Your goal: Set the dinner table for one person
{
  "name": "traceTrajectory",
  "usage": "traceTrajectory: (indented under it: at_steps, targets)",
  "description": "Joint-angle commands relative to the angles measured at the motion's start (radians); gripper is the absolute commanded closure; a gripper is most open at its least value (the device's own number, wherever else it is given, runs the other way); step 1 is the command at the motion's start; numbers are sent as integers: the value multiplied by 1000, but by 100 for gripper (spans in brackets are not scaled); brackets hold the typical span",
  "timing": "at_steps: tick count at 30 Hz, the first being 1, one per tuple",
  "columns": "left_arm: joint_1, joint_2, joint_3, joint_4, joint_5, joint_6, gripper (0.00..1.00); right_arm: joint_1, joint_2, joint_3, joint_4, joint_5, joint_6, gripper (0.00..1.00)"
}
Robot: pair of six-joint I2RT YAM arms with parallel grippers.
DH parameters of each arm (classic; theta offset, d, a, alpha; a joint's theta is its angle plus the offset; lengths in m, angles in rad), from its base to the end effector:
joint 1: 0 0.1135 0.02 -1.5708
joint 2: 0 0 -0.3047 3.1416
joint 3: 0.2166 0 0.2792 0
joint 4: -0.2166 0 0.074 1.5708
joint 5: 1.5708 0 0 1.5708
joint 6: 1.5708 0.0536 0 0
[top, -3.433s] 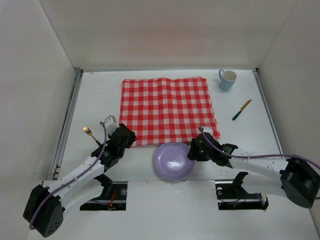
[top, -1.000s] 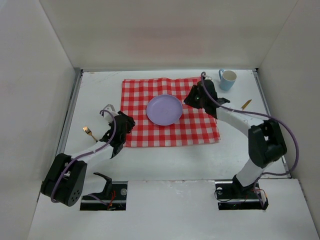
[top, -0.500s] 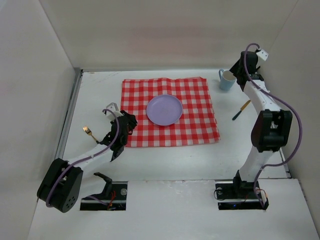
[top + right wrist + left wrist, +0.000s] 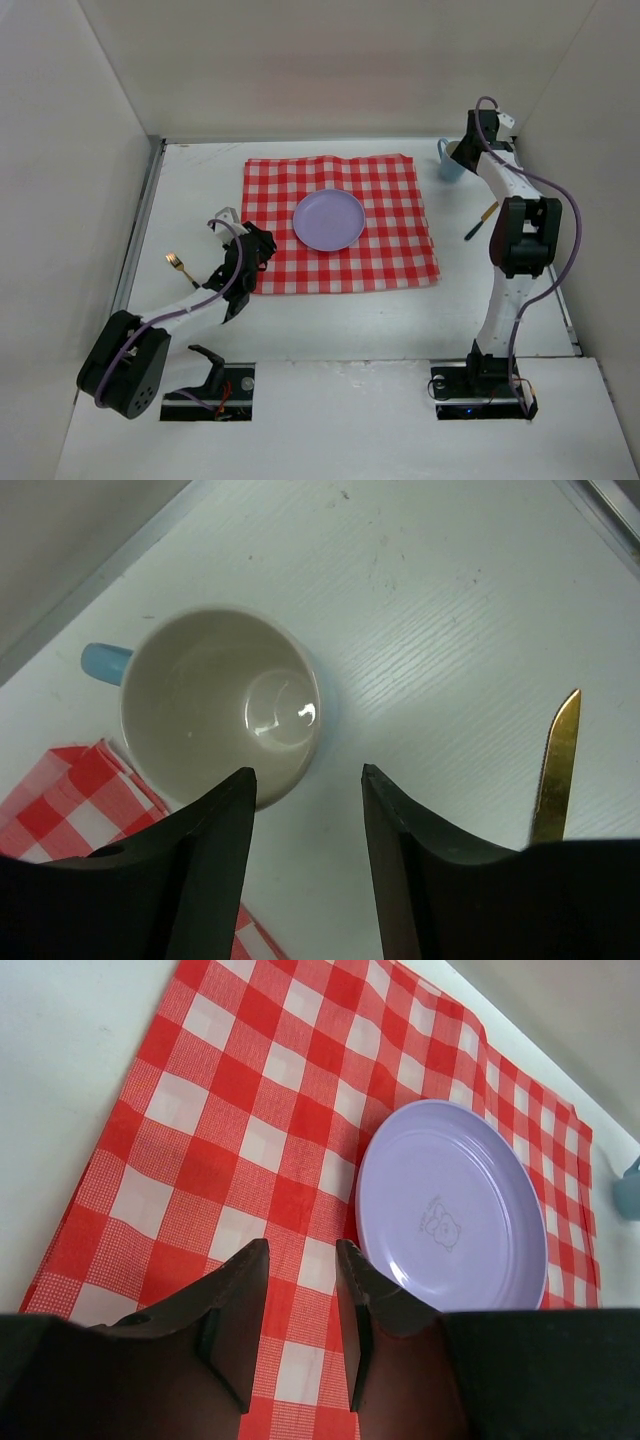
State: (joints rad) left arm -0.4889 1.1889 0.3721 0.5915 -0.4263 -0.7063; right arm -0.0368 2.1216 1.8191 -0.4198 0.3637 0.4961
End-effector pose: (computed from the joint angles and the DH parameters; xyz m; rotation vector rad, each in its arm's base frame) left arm 0.2369 -0.1009 0.2111 -0.4967 1.7309 -0.4780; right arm 0.5497 -0.0393 0.2671 0.7674 2.1069 -0.1704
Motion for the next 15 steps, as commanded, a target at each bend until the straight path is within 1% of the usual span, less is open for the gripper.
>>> traceTrajectory:
  at_steps: [1, 5, 10, 12, 15]
  targets:
    - [0, 21, -7, 64, -19, 10, 69, -16, 27, 74, -10, -20, -7, 48]
    - [-7, 21, -4, 64, -26, 14, 69, -21, 63, 104, -16, -23, -25, 49]
    - [-3, 32, -7, 70, -25, 8, 69, -33, 110, 140, -36, -57, -22, 58]
    - [2, 37, -2, 70, -26, 7, 69, -38, 115, 141, -37, -68, -16, 65]
    - [2, 43, -4, 70, -25, 5, 69, -42, 100, 138, -36, -68, -5, 81]
